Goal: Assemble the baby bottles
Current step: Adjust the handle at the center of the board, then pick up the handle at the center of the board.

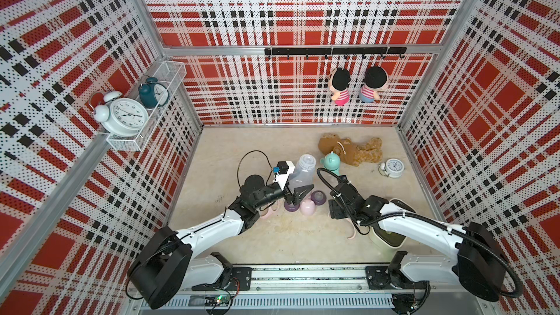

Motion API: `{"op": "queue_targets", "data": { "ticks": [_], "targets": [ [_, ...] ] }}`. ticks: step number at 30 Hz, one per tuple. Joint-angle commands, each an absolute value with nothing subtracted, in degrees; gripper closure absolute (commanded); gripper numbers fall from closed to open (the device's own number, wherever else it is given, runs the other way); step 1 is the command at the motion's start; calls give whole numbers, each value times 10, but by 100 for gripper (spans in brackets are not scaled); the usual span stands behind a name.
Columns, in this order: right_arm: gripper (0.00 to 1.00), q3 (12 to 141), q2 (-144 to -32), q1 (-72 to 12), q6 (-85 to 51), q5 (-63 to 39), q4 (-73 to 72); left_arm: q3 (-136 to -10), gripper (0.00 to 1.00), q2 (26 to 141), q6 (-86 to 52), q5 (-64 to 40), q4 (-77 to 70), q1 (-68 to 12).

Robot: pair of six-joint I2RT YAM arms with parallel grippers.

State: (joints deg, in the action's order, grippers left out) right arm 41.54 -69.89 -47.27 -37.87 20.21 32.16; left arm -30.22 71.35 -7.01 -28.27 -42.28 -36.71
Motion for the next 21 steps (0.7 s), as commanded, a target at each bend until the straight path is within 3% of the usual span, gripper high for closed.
{"op": "queue_targets", "data": {
  "ticks": [1,10,21],
  "targets": [
    [19,399,-658,-482,-420,201,380,-303,90,707,-61,-285,-429,-366],
    [22,357,-636,-506,-494,183,444,-308,91,709,-60,-286,-422,-369],
    [45,281,-647,-510,-530,158,354,-315,91,710,-55,-287,-413,-372]
  ]
}}
